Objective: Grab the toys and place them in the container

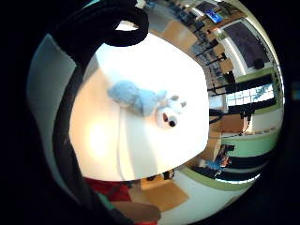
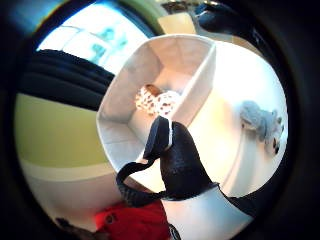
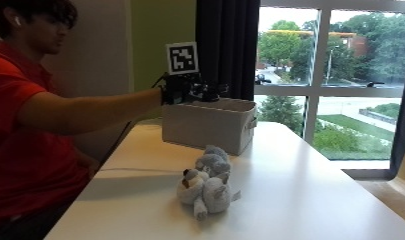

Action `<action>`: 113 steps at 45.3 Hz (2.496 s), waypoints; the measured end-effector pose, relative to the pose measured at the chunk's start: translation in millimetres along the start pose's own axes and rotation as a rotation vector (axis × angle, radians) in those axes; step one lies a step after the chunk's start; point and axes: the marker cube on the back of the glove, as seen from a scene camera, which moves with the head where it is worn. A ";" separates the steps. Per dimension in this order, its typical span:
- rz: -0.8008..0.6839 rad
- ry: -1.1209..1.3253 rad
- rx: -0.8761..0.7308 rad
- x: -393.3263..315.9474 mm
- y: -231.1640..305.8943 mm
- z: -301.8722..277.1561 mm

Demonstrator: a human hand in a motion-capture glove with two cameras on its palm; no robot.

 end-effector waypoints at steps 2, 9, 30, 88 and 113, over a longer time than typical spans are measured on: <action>0.039 0.008 -0.009 6.3 1.3 3.5; 0.105 -0.048 -0.052 29.4 9.2 13.4; 0.309 0.029 -0.158 142.8 37.3 49.3; 0.472 -0.067 -0.210 224.9 53.8 131.8; 0.502 -0.013 -0.283 215.3 41.9 157.4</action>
